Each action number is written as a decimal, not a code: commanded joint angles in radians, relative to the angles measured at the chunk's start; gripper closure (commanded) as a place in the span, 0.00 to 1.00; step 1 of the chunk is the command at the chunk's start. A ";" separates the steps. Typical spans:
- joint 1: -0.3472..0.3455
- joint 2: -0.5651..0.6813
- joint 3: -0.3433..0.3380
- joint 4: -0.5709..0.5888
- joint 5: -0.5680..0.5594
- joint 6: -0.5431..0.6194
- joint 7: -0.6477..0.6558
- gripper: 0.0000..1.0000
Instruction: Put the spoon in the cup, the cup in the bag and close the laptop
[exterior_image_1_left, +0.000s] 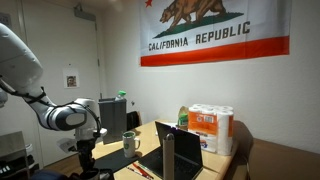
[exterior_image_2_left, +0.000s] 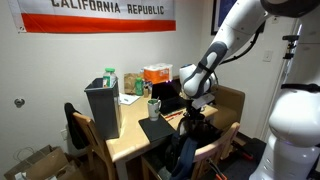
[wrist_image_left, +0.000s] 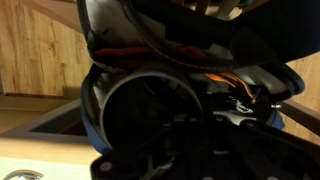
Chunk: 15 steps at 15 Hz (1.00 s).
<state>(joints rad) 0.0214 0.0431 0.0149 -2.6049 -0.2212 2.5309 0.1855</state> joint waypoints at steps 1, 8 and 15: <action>-0.012 0.029 -0.029 -0.036 -0.054 0.077 0.026 0.96; -0.009 0.044 -0.051 -0.052 -0.021 0.111 0.008 0.60; -0.010 -0.001 -0.046 -0.045 0.047 0.072 -0.029 0.08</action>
<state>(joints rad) 0.0179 0.0897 -0.0366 -2.6391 -0.2069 2.6275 0.1812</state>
